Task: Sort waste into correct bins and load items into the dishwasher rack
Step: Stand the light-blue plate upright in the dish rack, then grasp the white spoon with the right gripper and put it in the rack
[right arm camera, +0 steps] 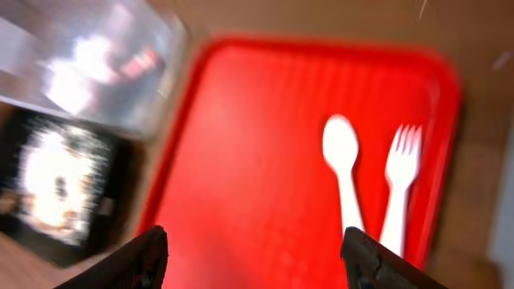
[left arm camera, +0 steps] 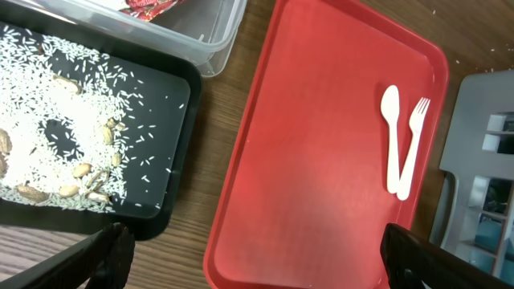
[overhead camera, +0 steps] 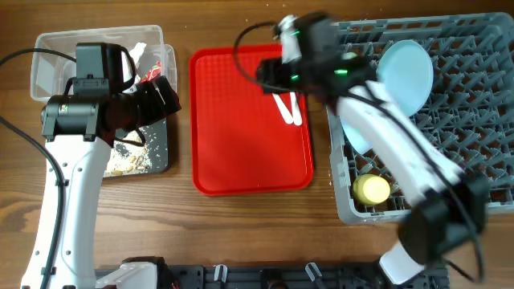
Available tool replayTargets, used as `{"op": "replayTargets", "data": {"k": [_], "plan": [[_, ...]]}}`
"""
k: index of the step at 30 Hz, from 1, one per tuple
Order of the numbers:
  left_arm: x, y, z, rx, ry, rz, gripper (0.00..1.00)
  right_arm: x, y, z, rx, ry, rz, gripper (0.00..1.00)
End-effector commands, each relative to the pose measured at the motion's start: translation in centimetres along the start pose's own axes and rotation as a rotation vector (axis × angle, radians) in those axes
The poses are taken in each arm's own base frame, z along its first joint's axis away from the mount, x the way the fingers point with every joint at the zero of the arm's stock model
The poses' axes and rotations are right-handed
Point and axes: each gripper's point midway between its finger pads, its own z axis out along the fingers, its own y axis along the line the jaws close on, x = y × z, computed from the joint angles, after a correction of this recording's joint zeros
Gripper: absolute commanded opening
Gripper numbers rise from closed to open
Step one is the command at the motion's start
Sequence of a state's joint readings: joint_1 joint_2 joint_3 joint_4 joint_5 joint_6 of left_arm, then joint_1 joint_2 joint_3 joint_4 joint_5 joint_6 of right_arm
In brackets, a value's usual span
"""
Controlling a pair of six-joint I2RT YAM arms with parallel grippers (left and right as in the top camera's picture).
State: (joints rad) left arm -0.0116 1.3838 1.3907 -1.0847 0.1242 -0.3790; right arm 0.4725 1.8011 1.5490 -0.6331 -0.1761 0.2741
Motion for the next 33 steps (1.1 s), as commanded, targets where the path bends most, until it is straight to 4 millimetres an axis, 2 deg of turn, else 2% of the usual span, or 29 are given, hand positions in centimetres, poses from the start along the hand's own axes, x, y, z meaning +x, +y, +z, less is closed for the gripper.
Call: {"op": "replayTargets", "data": {"k": [1, 4, 5, 8, 12, 14, 15, 17, 19, 22, 24, 29, 33], "plan": [[-0.4, 0.0, -0.1, -0.003, -0.011, 0.006, 1.00, 3.3, -2.8, 5.6, 0.118, 0.105, 0.052, 0.67], [-0.4, 0.0, -0.1, -0.003, -0.011, 0.007, 1.00, 6.9, -4.7, 10.2, 0.153, 0.216, 0.065, 0.62], [-0.4, 0.0, -0.1, -0.003, -0.011, 0.007, 1.00, 7.7, -5.1, 11.1, 0.162, 0.239, 0.065, 0.60], [-0.4, 0.0, -0.1, -0.003, -0.011, 0.007, 1.00, 9.3, -6.0, 12.6, 0.184, 0.281, 0.067, 0.56], [-0.4, 0.0, -0.1, -0.003, -0.011, 0.006, 1.00, 10.2, -7.3, 13.4, 0.239, 0.298, 0.062, 0.52], [-0.4, 0.0, -0.1, -0.003, -0.011, 0.006, 1.00, 10.2, -7.4, 13.6, 0.243, 0.296, 0.060, 0.52], [-0.4, 0.0, -0.1, -0.003, -0.011, 0.007, 1.00, 10.1, -7.4, 13.5, 0.239, 0.296, 0.044, 0.47], [-0.4, 0.0, -0.1, -0.003, -0.011, 0.007, 1.00, 9.6, -6.4, 12.9, 0.202, 0.288, 0.003, 0.47], [-0.4, 0.0, -0.1, -0.003, -0.011, 0.006, 1.00, 7.7, -5.8, 11.3, 0.228, 0.229, -0.024, 0.47], [-0.4, 0.0, -0.1, -0.003, -0.011, 0.006, 1.00, 3.9, -5.5, 7.9, 0.293, 0.098, -0.045, 0.54], [-0.4, 0.0, -0.1, -0.003, -0.011, 0.007, 1.00, 2.8, -6.3, 7.3, 0.342, 0.053, -0.040, 0.56], [-0.4, 0.0, -0.1, -0.003, -0.011, 0.007, 1.00, 4.1, -7.5, 9.8, 0.364, 0.084, -0.030, 0.56], [-0.4, 0.0, -0.1, -0.003, -0.011, 0.007, 1.00, 6.2, -9.9, 11.9, 0.436, 0.127, 0.023, 0.56]]}}
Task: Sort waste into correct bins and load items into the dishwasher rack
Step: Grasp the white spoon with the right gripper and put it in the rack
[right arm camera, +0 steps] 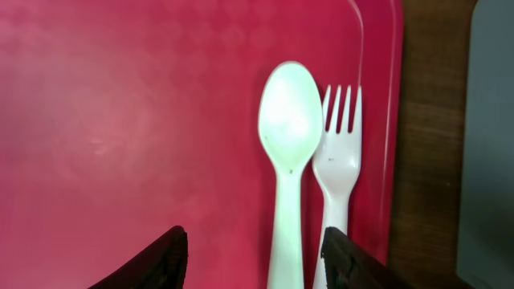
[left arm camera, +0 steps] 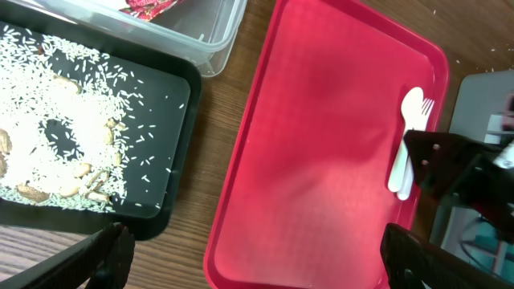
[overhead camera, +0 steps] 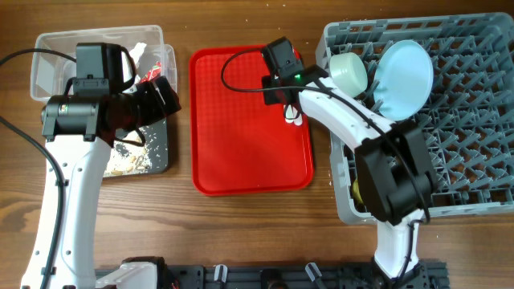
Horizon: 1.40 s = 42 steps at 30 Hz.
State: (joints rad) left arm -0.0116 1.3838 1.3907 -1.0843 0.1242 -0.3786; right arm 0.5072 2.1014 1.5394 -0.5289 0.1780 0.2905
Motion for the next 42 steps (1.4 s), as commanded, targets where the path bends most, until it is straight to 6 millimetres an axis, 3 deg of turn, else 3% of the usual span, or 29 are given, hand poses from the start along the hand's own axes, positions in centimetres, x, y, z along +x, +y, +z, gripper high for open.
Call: {"op": "replayTargets", "data": {"k": [1, 7, 9, 10, 13, 15, 18, 22, 23, 28, 30, 31, 32, 35, 39, 42], "plan": [[-0.4, 0.0, -0.1, -0.004, -0.010, 0.006, 1.00, 1.1, -1.5, 2.2, 0.054, 0.033, 0.040, 0.56], [-0.4, 0.0, -0.1, -0.004, -0.010, 0.006, 1.00, 3.2, 0.3, 4.1, -0.057, 0.118, 0.055, 0.45], [-0.4, 0.0, -0.1, -0.004, -0.010, 0.006, 1.00, 5.5, 1.1, 5.4, -0.098, 0.199, 0.063, 0.41], [-0.4, 0.0, -0.1, -0.004, -0.010, 0.006, 1.00, 6.3, 1.3, 5.6, -0.110, 0.231, 0.075, 0.35], [-0.4, 0.0, -0.1, -0.004, -0.010, 0.006, 1.00, 7.2, 1.7, 5.2, -0.135, 0.280, 0.096, 0.04], [-0.4, 0.0, -0.1, -0.004, -0.010, 0.006, 1.00, 7.9, 2.0, 4.3, -0.158, 0.319, 0.099, 0.04], [-0.4, 0.0, -0.1, -0.004, -0.010, 0.006, 1.00, 7.6, 1.9, 1.5, -0.173, 0.342, 0.100, 0.04], [-0.4, 0.0, -0.1, -0.004, -0.010, 0.006, 1.00, 5.0, 2.4, -5.4, -0.256, 0.275, 0.068, 0.04], [-0.4, 0.0, -0.1, -0.004, -0.010, 0.006, 1.00, 4.2, 2.1, -8.1, -0.266, 0.238, 0.062, 0.04], [-0.4, 0.0, -0.1, -0.004, -0.010, 0.006, 1.00, 2.6, 1.2, -14.9, -0.290, 0.138, 0.055, 0.04], [-0.4, 0.0, -0.1, -0.004, -0.010, 0.006, 1.00, 2.2, -1.0, -19.0, -0.224, 0.067, 0.089, 0.04], [-0.4, 0.0, -0.1, -0.004, -0.010, 0.006, 1.00, 2.6, -3.2, -22.4, -0.160, 0.018, 0.125, 0.04], [-0.4, 0.0, -0.1, -0.004, -0.010, 0.006, 1.00, 3.5, -5.3, -25.1, -0.104, -0.012, 0.172, 0.04], [-0.4, 0.0, -0.1, -0.004, -0.010, 0.006, 1.00, 6.7, -10.5, -30.6, 0.040, -0.062, 0.356, 0.04], [-0.4, 0.0, -0.1, -0.004, -0.010, 0.006, 1.00, 11.2, -17.6, -34.7, 0.314, -0.134, 0.708, 0.04], [-0.4, 0.0, -0.1, -0.004, -0.010, 0.006, 1.00, 13.0, -20.5, -33.6, 0.466, -0.171, 0.888, 0.04]]}}
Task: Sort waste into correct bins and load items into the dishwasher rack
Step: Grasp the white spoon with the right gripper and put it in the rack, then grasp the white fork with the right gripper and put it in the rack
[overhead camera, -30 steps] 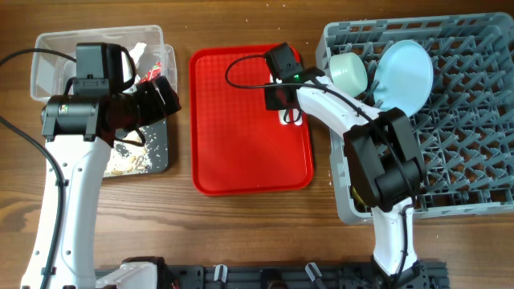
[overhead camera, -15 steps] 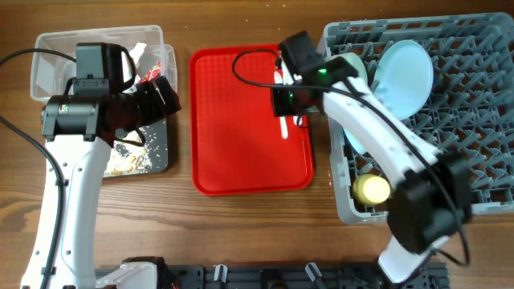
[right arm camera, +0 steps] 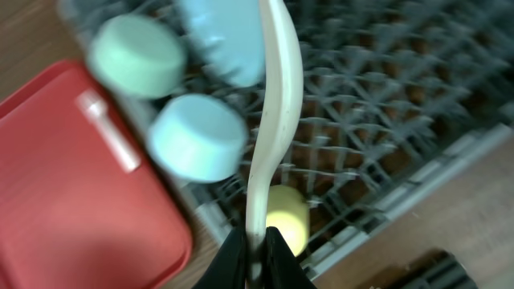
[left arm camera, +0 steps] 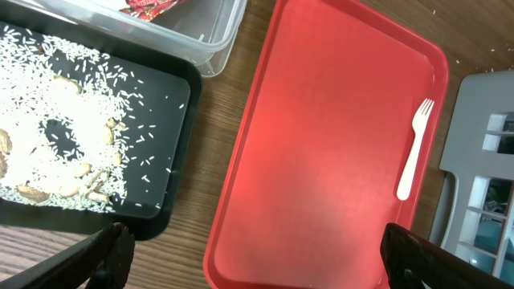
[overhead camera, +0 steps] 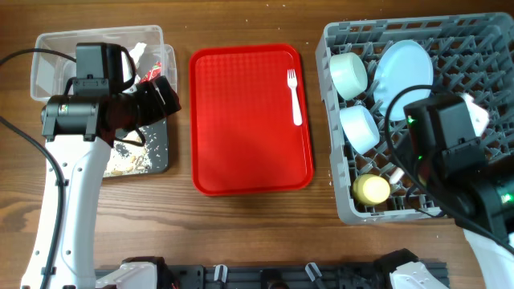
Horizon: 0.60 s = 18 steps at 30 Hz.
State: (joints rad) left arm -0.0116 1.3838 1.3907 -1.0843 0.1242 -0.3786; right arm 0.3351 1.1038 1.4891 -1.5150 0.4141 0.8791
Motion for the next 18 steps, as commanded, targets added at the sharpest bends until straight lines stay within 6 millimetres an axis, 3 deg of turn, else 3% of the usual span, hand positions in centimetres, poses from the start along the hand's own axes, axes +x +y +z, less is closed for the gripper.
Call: {"op": "replayTargets", "data": {"k": [1, 2, 6, 7, 8, 10, 12, 14, 15, 16, 18], "plan": [[-0.4, 0.0, -0.1, -0.004, -0.010, 0.006, 1.00, -0.6, -2.9, 3.2, 0.184, -0.098, 0.246, 0.04], [-0.4, 0.0, -0.1, -0.004, -0.010, 0.006, 1.00, -0.4, -2.9, 4.2, 0.196, -0.099, 0.264, 0.04], [-0.4, 0.0, -0.1, -0.004, -0.010, 0.006, 1.00, 2.0, -2.7, 11.9, 0.221, -0.036, 0.357, 0.05], [-0.4, 0.0, -0.1, -0.004, -0.010, 0.006, 1.00, 2.5, -2.7, 12.9, 0.222, -0.011, 0.361, 0.17], [-0.4, 0.0, -0.1, -0.004, -0.010, 0.006, 1.00, 3.2, -2.9, 13.9, 0.245, 0.012, 0.356, 0.47], [-0.4, 0.0, -0.1, -0.004, -0.010, 0.006, 1.00, 3.6, -2.8, 14.4, 0.260, 0.032, 0.339, 0.53], [-0.4, 0.0, -0.1, -0.004, -0.010, 0.006, 1.00, 3.0, -0.9, 14.2, 0.161, 0.061, 0.216, 0.52], [-0.4, 0.0, -0.1, -0.004, -0.010, 0.006, 1.00, 1.4, 6.0, 11.6, -0.211, 0.101, -0.123, 0.58], [-0.4, 0.0, -0.1, -0.004, -0.010, 0.006, 1.00, 0.6, 9.0, 9.2, -0.373, 0.105, -0.209, 0.52], [-0.4, 0.0, -0.1, -0.004, -0.010, 0.006, 1.00, -0.3, 11.0, 6.9, -0.472, 0.095, -0.276, 0.47], [-0.4, 0.0, -0.1, -0.004, -0.010, 0.006, 1.00, -0.6, 14.6, 5.1, -0.513, 0.118, -0.431, 0.44]]}}
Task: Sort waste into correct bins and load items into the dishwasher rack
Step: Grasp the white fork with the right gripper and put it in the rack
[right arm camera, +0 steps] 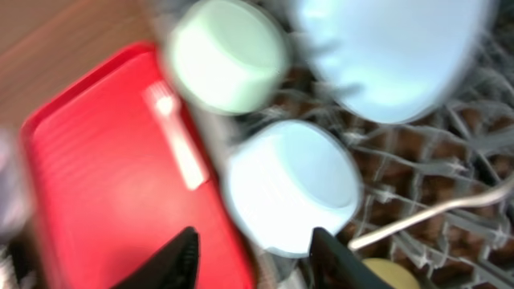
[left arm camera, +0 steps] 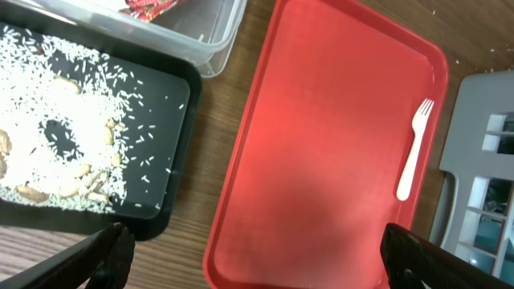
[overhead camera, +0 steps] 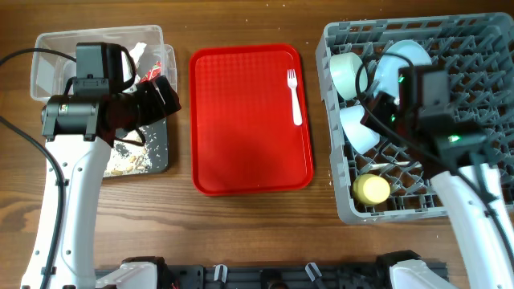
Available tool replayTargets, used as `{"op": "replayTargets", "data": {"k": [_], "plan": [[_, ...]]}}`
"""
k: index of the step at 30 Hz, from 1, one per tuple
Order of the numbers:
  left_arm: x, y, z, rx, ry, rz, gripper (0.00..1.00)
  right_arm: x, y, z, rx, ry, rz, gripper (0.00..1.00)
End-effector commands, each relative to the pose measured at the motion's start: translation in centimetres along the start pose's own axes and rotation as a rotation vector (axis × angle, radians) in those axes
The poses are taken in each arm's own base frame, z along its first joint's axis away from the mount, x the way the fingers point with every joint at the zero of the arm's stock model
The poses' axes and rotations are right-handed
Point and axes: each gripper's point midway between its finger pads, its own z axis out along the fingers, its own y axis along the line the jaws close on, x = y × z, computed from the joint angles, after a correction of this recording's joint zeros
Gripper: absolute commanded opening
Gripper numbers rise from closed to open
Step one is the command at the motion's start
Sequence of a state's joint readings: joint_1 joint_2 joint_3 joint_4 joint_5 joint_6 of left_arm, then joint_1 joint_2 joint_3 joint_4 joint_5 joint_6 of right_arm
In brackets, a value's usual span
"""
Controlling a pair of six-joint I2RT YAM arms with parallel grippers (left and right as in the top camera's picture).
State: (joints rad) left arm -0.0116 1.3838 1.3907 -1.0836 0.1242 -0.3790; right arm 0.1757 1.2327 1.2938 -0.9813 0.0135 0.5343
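Note:
One white plastic fork [overhead camera: 295, 96] [left arm camera: 412, 160] [right arm camera: 181, 136] lies on the red tray [overhead camera: 241, 128], near its right edge. The grey dishwasher rack [overhead camera: 482, 160] holds a pale green bowl [overhead camera: 349, 72], a white bowl [overhead camera: 359, 128] [right arm camera: 293, 185], a light blue plate [overhead camera: 405, 60] and a yellow cup [overhead camera: 372, 189]. A white spoon handle [right arm camera: 434, 210] rests across the rack's wires. My right gripper [overhead camera: 379, 108] [right arm camera: 257, 257] hangs open over the rack's left part, above the white bowl. My left gripper [overhead camera: 161, 96] [left arm camera: 257, 257] is open, high between the black tray and the red tray.
A black tray [left arm camera: 80, 120] of rice and nuts sits left of the red tray. Behind it stands a clear bin [overhead camera: 96, 48] with wrappers. Bare wood lies along the table's front edge.
My right gripper was shut on the white spoon over the rack; now it is open, shifted toward the rack's left side, and the spoon lies in the rack. The left arm is unchanged.
Spoon and fork lay side by side on the red tray with my open right gripper above them. Then the gripper was low over the spoon. Later it held the spoon over the rack, the fork alone on the tray. Now the spoon rests in the rack.

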Motion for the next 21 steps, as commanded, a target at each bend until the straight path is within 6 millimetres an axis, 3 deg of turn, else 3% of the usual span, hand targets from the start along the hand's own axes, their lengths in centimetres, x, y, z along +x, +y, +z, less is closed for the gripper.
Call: {"op": "replayTargets", "data": {"k": [1, 2, 4, 5, 7, 11, 15, 19, 21], "plan": [[-0.4, 0.0, -0.1, -0.004, -0.010, 0.007, 1.00, 0.1, 7.1, 0.3, -0.151, 0.114, -0.304, 0.44], [-0.4, 0.0, -0.1, -0.004, -0.010, 0.006, 1.00, 0.4, 9.3, 2.0, -0.135, 0.154, -0.364, 0.45], [-0.4, 0.0, -0.1, -0.004, -0.010, 0.006, 1.00, 1.3, 13.2, 7.5, -0.108, 0.225, -0.439, 0.50], [-0.4, 0.0, -0.1, -0.004, -0.010, 0.007, 1.00, 1.7, 14.0, 10.0, -0.092, 0.254, -0.451, 0.51], [-0.4, 0.0, -0.1, -0.004, -0.010, 0.006, 1.00, 3.5, 13.9, 16.7, -0.037, 0.331, -0.496, 0.53], [-0.4, 0.0, -0.1, -0.004, -0.010, 0.006, 1.00, 6.7, 10.6, 23.7, 0.102, 0.428, -0.565, 0.57], [-0.4, 0.0, -0.1, -0.004, -0.010, 0.006, 1.00, 8.5, 8.9, 27.6, 0.165, 0.456, -0.577, 0.57], [-0.4, 0.0, -0.1, -0.004, -0.010, 0.006, 1.00, 8.7, 8.2, 28.9, 0.194, 0.444, -0.586, 0.57], [-0.4, 0.0, -0.1, -0.004, -0.010, 0.006, 1.00, 10.4, 8.4, 29.2, 0.153, 0.506, -0.575, 0.29]]}}
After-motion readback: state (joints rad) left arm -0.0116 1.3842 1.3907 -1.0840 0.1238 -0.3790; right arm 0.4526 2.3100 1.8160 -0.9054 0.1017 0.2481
